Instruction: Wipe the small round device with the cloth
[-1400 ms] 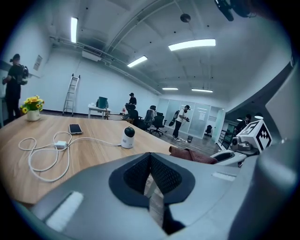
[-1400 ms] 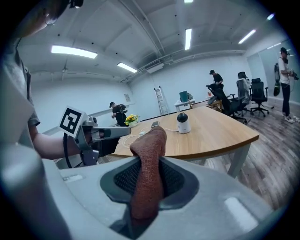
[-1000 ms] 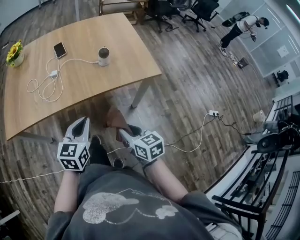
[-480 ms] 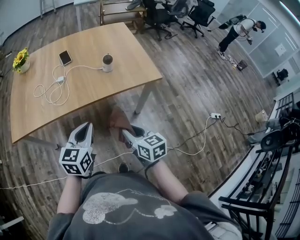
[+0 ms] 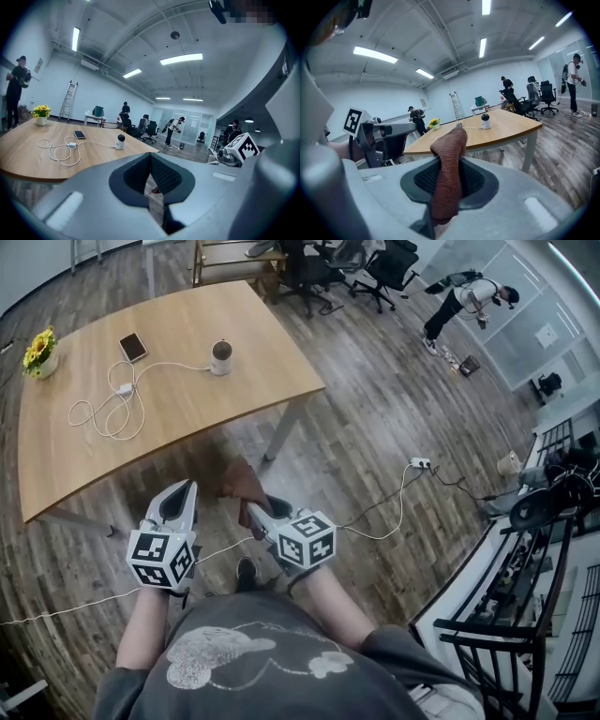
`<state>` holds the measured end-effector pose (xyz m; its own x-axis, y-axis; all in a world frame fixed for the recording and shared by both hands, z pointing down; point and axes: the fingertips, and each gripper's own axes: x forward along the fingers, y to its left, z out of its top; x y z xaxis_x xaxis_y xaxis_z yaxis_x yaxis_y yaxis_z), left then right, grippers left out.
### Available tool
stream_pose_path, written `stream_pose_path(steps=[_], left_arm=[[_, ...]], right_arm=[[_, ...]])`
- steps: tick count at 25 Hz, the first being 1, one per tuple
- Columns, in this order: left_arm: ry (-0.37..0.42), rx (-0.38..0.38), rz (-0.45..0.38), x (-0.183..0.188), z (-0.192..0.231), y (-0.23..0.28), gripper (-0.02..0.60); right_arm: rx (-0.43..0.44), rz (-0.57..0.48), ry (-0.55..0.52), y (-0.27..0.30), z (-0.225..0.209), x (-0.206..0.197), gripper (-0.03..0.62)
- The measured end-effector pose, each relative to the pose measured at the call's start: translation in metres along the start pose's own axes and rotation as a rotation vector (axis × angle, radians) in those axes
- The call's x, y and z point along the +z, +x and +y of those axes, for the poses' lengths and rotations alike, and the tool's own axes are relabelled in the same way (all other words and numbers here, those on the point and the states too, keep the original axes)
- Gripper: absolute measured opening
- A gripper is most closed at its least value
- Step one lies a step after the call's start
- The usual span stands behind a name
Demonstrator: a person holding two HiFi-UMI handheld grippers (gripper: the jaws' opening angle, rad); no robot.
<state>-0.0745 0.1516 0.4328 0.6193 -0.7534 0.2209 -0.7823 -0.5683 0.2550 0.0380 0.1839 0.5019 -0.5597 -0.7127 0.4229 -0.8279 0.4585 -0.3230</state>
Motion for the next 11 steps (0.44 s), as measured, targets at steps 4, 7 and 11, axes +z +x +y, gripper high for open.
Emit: stream_pose_path(steps=[4, 7, 11], left_arm=[[-0.007, -0.026, 0.014, -0.011, -0.002, -0.012, 0.018], [-0.016, -0.037, 0.02, -0.016, -0.002, -0.019, 0.019], [-0.02, -0.038, 0.023, -0.019, 0.0, -0.025, 0.019]], right_arm=[[-0.025, -0.001, -0.011, -0.007, 0.009, -0.005, 0.078], [-0.044, -0.009, -0.012, -0.011, 0.013, -0.007, 0.078], [-0.056, -0.009, -0.015, -0.015, 0.019, -0.01, 0.078]])
